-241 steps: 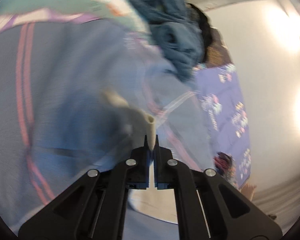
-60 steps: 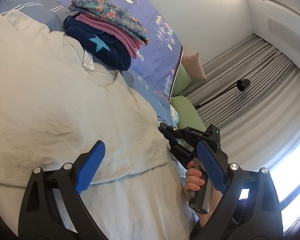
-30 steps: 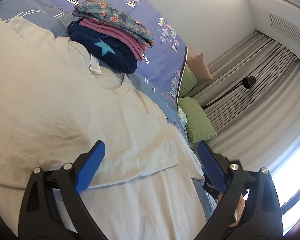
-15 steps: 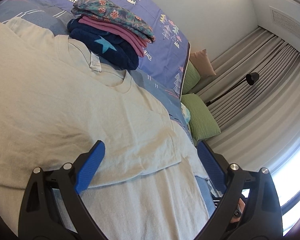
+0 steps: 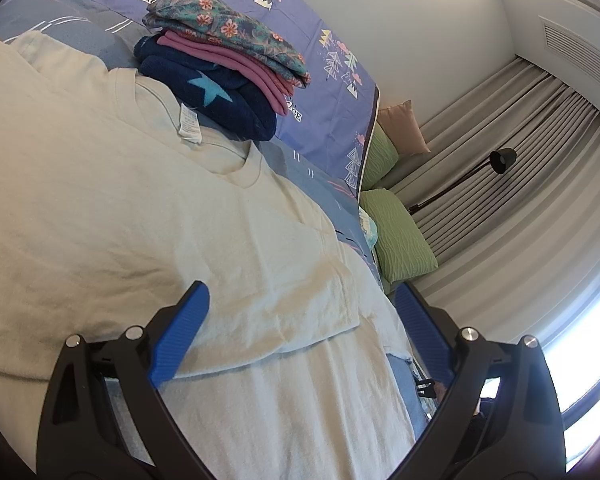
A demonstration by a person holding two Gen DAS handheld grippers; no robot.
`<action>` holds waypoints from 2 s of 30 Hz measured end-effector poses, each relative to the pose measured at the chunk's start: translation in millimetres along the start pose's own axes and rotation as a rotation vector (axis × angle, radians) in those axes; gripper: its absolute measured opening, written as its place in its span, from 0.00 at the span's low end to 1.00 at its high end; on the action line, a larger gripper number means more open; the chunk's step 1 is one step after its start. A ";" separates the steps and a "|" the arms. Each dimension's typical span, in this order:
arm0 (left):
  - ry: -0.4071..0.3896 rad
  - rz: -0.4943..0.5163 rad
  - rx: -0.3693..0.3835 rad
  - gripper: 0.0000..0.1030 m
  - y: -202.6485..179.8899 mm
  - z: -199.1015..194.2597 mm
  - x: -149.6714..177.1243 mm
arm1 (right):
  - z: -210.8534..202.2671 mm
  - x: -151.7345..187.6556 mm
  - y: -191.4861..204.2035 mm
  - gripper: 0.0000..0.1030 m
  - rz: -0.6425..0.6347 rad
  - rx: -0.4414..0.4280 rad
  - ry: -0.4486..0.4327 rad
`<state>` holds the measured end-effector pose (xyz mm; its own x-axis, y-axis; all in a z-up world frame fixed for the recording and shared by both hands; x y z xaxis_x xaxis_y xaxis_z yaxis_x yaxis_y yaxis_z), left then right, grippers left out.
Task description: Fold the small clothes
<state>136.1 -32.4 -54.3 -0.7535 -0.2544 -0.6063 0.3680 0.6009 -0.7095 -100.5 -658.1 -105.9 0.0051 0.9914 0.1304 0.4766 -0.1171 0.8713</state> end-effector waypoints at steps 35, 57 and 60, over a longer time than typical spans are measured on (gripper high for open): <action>-0.003 -0.004 0.008 0.94 -1.6 1.0 0.2 | -18.8 36.9 43.5 0.05 -0.248 0.094 -0.246; -0.083 -0.449 0.474 0.96 62.3 -21.9 -20.0 | 154.6 490.4 98.2 0.06 -1.161 0.014 0.632; -0.063 -0.453 0.464 0.96 61.6 -18.0 -21.9 | 139.2 496.0 102.3 0.10 -1.223 -0.032 0.634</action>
<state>165.4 23.8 -78.3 -0.8610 -0.4585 -0.2201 0.2286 0.0378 -0.9728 73.2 -170.2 -18.0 -0.8004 0.2686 -0.5359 -0.1331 0.7921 0.5958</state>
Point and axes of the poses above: each gripper's, at about its wrist camera, not at the fingertips, and z roughly the way its jaws point, y to its left, x to its underside, the point moved 1 cm from there along z, roughly the way its jaws point, and after that the axes turned 4 degrees about z, right-handed, at the moved point
